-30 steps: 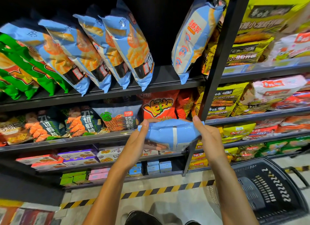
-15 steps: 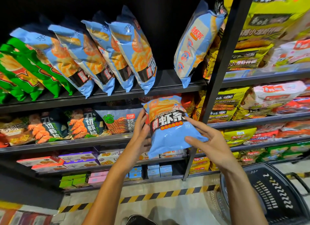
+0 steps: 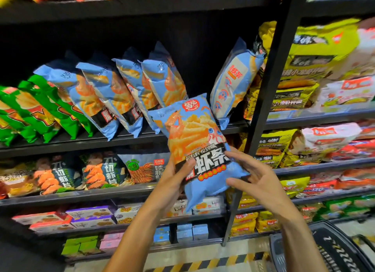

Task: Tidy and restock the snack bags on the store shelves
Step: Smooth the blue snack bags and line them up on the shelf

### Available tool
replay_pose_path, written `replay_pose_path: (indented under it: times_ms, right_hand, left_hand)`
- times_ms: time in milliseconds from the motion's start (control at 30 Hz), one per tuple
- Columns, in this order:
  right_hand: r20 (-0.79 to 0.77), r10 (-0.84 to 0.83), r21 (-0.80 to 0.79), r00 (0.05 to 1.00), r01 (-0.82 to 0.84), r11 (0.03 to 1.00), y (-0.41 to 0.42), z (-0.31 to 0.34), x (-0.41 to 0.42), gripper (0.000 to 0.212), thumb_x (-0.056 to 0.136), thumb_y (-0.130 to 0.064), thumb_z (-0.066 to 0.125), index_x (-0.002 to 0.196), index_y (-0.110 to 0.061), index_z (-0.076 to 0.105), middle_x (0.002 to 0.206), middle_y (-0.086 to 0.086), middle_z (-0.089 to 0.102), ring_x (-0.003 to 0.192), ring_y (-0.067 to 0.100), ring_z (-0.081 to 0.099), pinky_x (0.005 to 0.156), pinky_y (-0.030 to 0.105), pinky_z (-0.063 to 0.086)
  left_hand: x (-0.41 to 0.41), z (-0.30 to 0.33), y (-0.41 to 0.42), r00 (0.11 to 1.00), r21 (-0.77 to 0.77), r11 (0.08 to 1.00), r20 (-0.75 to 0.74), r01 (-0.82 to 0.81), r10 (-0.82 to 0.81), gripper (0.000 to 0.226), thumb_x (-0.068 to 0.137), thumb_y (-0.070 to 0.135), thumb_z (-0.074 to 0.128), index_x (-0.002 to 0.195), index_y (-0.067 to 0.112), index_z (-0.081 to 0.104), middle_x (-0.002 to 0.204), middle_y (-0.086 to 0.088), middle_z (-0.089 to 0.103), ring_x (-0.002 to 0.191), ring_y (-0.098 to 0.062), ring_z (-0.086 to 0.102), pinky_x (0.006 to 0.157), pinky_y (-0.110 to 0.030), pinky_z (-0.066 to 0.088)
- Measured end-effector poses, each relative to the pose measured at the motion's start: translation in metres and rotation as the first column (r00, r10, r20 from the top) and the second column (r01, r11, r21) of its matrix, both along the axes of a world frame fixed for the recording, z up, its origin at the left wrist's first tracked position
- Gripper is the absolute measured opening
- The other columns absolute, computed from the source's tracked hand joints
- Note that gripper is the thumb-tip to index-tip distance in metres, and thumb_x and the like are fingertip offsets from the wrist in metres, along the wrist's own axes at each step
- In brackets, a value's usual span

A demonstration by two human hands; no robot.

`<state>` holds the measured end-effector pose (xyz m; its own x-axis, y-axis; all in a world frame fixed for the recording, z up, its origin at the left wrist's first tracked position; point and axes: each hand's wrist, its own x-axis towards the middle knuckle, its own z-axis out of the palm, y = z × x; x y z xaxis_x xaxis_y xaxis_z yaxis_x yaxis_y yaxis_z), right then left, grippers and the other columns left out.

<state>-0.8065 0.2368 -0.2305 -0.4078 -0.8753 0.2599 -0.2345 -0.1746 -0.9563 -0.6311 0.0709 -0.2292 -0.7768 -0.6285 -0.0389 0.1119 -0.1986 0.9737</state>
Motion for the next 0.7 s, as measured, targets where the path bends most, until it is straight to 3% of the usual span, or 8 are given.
replay_pose_path:
  times_ms: [100, 200, 267, 367, 500, 567, 633, 700]
  right_hand:
    - [-0.073, -0.042, -0.081, 0.996, 0.036, 0.996, -0.025, 0.015, -0.018, 0.059, 0.085, -0.011, 0.078, 0.141, -0.021, 0.061, 0.15, -0.012, 0.057, 0.144, 0.009, 0.046, 0.115, 0.029, 0.042]
    - [0.025, -0.193, -0.149, 0.981, 0.194, 0.97, -0.054, 0.031, -0.037, 0.069, 0.086, -0.019, 0.077, 0.148, -0.028, 0.05, 0.149, -0.012, 0.056, 0.14, 0.009, 0.051, 0.117, 0.032, 0.041]
    - [0.072, -0.326, -0.15, 0.943, 0.333, 0.931, -0.076, 0.038, -0.049, 0.077, 0.088, -0.02, 0.078, 0.155, -0.028, 0.041, 0.153, -0.01, 0.051, 0.141, 0.009, 0.049, 0.118, 0.034, 0.04]
    - [0.093, -0.496, -0.065, 0.863, 0.502, 0.862, -0.109, 0.041, -0.063, 0.086, 0.091, -0.022, 0.079, 0.16, -0.02, 0.028, 0.162, 0.0, 0.039, 0.147, 0.019, 0.04, 0.121, 0.038, 0.036]
    - [0.046, -0.581, 0.015, 0.812, 0.581, 0.813, -0.144, 0.036, -0.072, 0.104, 0.087, -0.041, 0.08, 0.164, -0.018, 0.015, 0.17, 0.001, 0.021, 0.156, 0.024, 0.024, 0.125, 0.046, 0.028]
    - [0.045, -0.616, 0.037, 0.787, 0.614, 0.788, -0.157, 0.04, -0.075, 0.107, 0.087, -0.042, 0.08, 0.164, -0.013, 0.012, 0.17, 0.002, 0.02, 0.156, 0.024, 0.021, 0.124, 0.04, 0.025]
    - [0.072, -0.637, 0.072, 0.768, 0.633, 0.771, -0.167, 0.044, -0.078, 0.106, 0.091, -0.04, 0.077, 0.164, -0.008, 0.008, 0.17, 0.006, 0.021, 0.156, 0.025, 0.022, 0.121, 0.036, 0.026]
    - [0.095, -0.668, 0.106, 0.738, 0.659, 0.744, -0.173, 0.042, -0.08, 0.096, 0.094, -0.037, 0.074, 0.164, -0.008, 0.014, 0.166, 0.008, 0.031, 0.153, 0.028, 0.031, 0.116, 0.038, 0.033]
  left_hand:
    - [-0.013, 0.015, -0.019, 0.994, -0.159, 0.983, -0.062, -0.096, 0.087, 0.064, 0.088, 0.029, 0.069, 0.147, 0.03, 0.043, 0.139, 0.005, 0.065, 0.128, -0.013, 0.062, 0.11, -0.04, 0.048]
    - [-0.029, 0.036, -0.038, 0.985, -0.331, 0.93, -0.112, -0.161, 0.131, 0.061, 0.089, 0.032, 0.072, 0.141, 0.041, 0.041, 0.136, 0.02, 0.064, 0.13, -0.003, 0.057, 0.111, -0.032, 0.044]
    - [-0.041, 0.049, -0.047, 0.974, -0.427, 0.877, -0.138, -0.221, 0.178, 0.066, 0.092, 0.035, 0.074, 0.146, 0.042, 0.036, 0.142, 0.018, 0.059, 0.133, -0.001, 0.054, 0.112, -0.028, 0.042]
    - [-0.062, 0.061, -0.059, 0.957, -0.514, 0.807, -0.147, -0.289, 0.249, 0.083, 0.095, 0.035, 0.071, 0.16, 0.029, 0.019, 0.156, 0.015, 0.044, 0.14, 0.001, 0.045, 0.115, -0.023, 0.037]
    - [-0.088, 0.065, -0.066, 0.939, -0.624, 0.702, -0.204, -0.343, 0.278, 0.092, 0.096, 0.037, 0.071, 0.158, 0.052, 0.005, 0.167, 0.018, 0.024, 0.15, 0.0, 0.03, 0.123, -0.035, 0.03]
    - [-0.1, 0.07, -0.065, 0.916, -0.677, 0.619, -0.264, -0.398, 0.301, 0.092, 0.098, 0.029, 0.07, 0.152, 0.058, 0.002, 0.167, 0.023, 0.015, 0.153, 0.005, 0.017, 0.123, -0.022, 0.023]
    - [-0.115, 0.073, -0.064, 0.885, -0.693, 0.554, -0.319, -0.462, 0.34, 0.089, 0.1, 0.022, 0.068, 0.153, 0.053, 0.004, 0.164, 0.029, 0.013, 0.15, 0.013, 0.013, 0.118, -0.01, 0.02]
    - [-0.131, 0.071, -0.071, 0.855, -0.682, 0.522, -0.342, -0.512, 0.391, 0.085, 0.1, 0.02, 0.067, 0.157, 0.047, 0.009, 0.167, 0.021, 0.018, 0.153, 0.006, 0.016, 0.123, -0.021, 0.025]
